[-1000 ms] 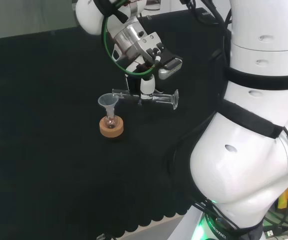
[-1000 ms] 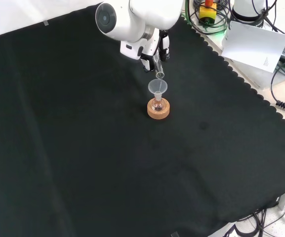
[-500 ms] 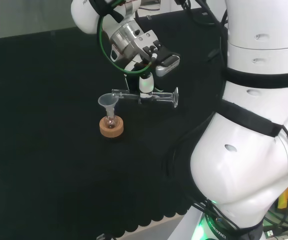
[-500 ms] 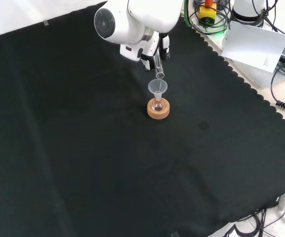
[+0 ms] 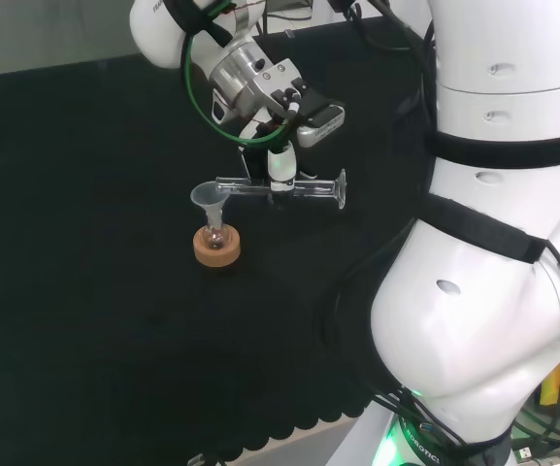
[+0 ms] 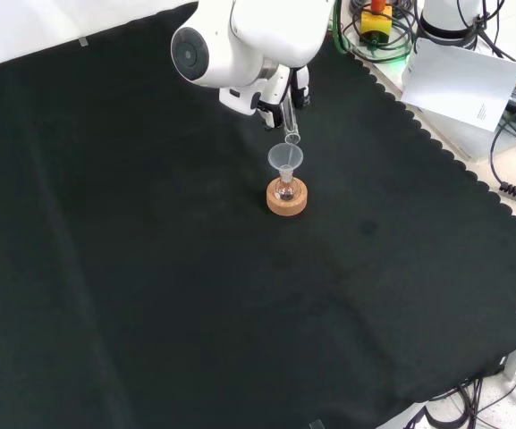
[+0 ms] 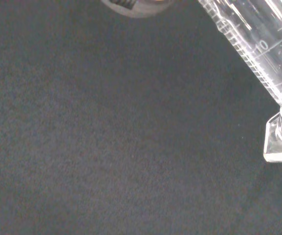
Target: Pour the water from the graduated cylinder into the round-bottom flask.
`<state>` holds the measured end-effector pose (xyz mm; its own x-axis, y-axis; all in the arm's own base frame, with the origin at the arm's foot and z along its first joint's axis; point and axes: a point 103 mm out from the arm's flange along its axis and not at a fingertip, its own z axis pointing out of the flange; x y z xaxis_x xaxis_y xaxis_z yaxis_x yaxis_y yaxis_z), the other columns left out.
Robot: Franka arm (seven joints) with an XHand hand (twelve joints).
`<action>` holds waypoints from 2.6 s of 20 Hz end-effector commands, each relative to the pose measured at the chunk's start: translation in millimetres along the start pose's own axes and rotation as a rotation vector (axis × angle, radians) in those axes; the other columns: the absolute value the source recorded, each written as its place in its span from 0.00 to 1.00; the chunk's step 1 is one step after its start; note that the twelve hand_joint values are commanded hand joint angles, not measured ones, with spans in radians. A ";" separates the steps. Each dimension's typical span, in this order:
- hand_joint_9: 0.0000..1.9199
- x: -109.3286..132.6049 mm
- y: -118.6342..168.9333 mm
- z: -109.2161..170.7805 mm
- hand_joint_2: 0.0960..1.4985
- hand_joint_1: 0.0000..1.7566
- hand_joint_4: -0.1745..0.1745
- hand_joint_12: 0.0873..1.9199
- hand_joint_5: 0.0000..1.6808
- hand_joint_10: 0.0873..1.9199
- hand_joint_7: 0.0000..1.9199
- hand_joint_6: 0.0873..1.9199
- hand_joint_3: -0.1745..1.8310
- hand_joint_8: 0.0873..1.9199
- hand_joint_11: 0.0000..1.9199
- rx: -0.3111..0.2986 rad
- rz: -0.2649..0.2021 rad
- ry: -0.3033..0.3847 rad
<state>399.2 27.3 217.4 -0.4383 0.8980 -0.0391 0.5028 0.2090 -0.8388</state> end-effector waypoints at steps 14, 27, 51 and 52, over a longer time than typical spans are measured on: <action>0.84 0.2 -2.5 -4.6 0.68 0.73 0.00 0.32 0.66 0.00 0.60 0.38 0.09 0.37 0.74 0.042 0.027 -0.009; 0.84 -1.7 -1.4 -8.7 0.68 0.73 0.00 0.32 0.66 0.00 0.60 0.38 0.09 0.37 0.74 0.102 0.046 -0.007; 0.84 4.3 -16.8 -20.2 0.68 0.73 0.00 0.31 0.66 0.00 0.60 0.38 0.09 0.37 0.74 0.124 0.067 -0.025; 0.84 4.5 -16.7 -20.3 0.68 0.73 0.00 0.31 0.66 0.00 0.60 0.38 0.09 0.37 0.74 0.121 0.067 -0.026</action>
<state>403.8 32.4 236.8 -0.4233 0.8997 -0.1063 0.4348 0.0988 -0.8951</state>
